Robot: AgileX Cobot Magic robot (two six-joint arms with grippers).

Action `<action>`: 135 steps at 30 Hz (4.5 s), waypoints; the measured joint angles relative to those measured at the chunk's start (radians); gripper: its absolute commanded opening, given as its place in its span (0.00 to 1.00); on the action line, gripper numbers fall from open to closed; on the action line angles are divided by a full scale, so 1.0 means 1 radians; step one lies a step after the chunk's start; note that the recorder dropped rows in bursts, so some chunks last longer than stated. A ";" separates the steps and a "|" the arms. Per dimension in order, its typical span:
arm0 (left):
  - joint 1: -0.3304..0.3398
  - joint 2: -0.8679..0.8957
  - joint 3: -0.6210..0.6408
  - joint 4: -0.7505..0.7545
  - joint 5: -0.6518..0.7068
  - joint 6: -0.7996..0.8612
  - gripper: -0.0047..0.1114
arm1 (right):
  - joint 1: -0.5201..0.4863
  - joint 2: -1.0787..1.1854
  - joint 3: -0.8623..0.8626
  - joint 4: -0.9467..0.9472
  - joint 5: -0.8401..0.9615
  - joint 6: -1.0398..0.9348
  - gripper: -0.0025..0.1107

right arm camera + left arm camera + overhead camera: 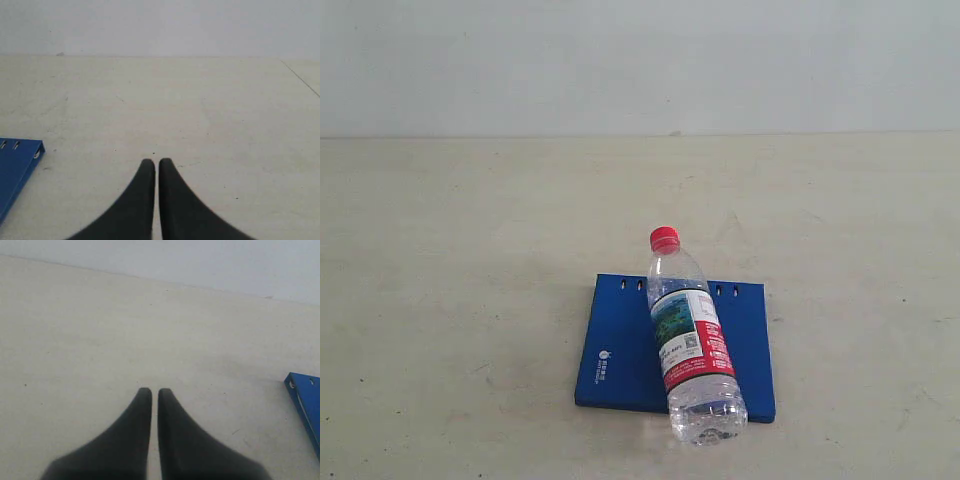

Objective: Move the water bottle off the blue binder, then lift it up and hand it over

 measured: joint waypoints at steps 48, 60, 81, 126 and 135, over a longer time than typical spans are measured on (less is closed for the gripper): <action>0.000 0.000 0.000 0.000 0.000 0.000 0.08 | 0.005 0.444 -0.479 0.320 -0.541 0.323 0.02; 0.000 0.000 0.000 0.000 0.000 0.000 0.08 | 0.193 1.414 -0.932 0.513 0.483 -0.536 0.20; 0.000 0.000 0.000 0.000 0.000 0.000 0.08 | 0.385 2.000 -1.300 1.001 0.292 -0.716 0.69; 0.000 0.000 0.000 0.000 0.000 0.000 0.08 | 0.398 2.075 -1.313 0.970 0.332 -0.680 0.46; 0.000 0.000 0.000 0.000 0.000 0.000 0.08 | 0.398 2.121 -1.315 0.977 0.362 -0.703 0.46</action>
